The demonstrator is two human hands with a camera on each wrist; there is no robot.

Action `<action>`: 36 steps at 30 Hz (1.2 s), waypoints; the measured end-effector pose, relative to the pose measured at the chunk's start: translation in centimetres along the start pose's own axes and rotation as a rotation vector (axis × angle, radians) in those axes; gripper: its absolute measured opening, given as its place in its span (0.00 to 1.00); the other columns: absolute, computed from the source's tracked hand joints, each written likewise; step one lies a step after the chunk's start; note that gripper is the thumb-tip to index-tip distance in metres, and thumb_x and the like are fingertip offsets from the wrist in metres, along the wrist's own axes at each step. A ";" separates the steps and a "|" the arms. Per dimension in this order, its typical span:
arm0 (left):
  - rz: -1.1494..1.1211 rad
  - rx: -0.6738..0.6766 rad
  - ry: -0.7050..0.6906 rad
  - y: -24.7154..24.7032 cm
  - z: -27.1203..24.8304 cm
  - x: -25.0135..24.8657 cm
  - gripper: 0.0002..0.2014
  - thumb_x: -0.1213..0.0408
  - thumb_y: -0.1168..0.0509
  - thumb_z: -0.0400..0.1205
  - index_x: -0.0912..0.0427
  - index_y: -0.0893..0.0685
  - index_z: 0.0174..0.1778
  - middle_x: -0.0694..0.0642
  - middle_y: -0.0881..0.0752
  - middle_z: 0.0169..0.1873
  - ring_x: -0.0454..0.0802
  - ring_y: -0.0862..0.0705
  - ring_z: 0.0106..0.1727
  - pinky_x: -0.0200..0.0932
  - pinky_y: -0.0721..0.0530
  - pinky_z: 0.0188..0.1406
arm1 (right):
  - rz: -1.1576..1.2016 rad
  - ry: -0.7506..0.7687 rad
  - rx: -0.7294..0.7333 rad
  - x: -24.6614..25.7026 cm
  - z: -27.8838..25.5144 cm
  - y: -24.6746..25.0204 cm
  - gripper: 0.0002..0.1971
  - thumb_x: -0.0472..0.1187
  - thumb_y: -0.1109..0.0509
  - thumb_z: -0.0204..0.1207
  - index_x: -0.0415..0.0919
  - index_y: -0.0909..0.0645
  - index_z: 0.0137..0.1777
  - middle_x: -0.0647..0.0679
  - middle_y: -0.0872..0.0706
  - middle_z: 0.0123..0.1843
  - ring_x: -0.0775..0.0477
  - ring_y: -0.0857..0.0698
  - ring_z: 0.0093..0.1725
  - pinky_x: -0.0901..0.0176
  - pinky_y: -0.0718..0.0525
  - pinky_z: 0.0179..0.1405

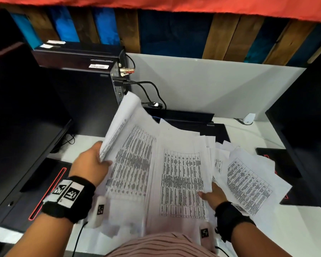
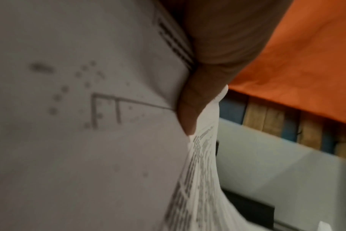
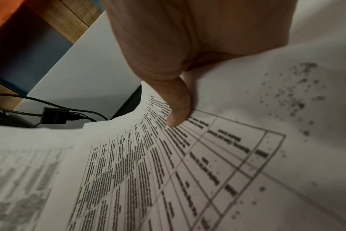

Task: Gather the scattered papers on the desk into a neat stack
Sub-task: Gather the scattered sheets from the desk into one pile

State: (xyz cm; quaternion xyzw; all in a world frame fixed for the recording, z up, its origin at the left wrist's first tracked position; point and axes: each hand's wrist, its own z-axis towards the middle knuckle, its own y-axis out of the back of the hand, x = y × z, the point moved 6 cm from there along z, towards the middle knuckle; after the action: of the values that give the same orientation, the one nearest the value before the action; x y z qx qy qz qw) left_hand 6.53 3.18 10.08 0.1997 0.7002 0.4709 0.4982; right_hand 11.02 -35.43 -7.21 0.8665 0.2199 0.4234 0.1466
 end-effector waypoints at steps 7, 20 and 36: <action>-0.117 -0.288 -0.261 9.2 -2.0 -8.3 0.13 0.64 0.28 0.72 0.51 0.27 0.42 0.56 0.16 0.31 0.60 0.17 0.35 0.49 0.18 0.34 | 0.018 -0.002 0.008 -0.2 0.2 0.0 0.30 0.35 0.26 0.74 0.37 0.31 0.76 0.39 0.18 0.66 0.42 0.22 0.59 0.49 0.25 0.66; -0.529 0.043 0.045 -4.1 0.9 -6.2 0.27 0.71 0.23 0.68 0.63 0.22 0.63 0.54 0.17 0.50 0.53 0.18 0.51 0.41 0.24 0.48 | 0.288 -0.108 0.113 0.2 -1.1 0.9 0.32 0.58 0.49 0.84 0.44 0.45 0.84 0.47 0.40 0.85 0.43 0.40 0.84 0.48 0.43 0.81; -0.290 0.508 0.327 -20.4 -1.1 0.5 0.31 0.54 0.48 0.86 0.64 0.49 0.83 0.70 0.39 0.80 0.65 0.37 0.80 0.52 0.37 0.78 | 0.145 0.087 0.059 2.6 -1.9 -0.9 0.25 0.45 0.43 0.86 0.32 0.41 0.78 0.36 0.28 0.76 0.38 0.29 0.76 0.58 0.33 0.67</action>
State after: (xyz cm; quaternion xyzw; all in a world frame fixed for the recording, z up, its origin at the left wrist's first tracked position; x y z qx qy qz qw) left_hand 9.23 -6.72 -7.59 0.1377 0.8870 0.2311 0.3753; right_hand 10.71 -33.23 -4.77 0.8649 0.1751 0.4634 0.0805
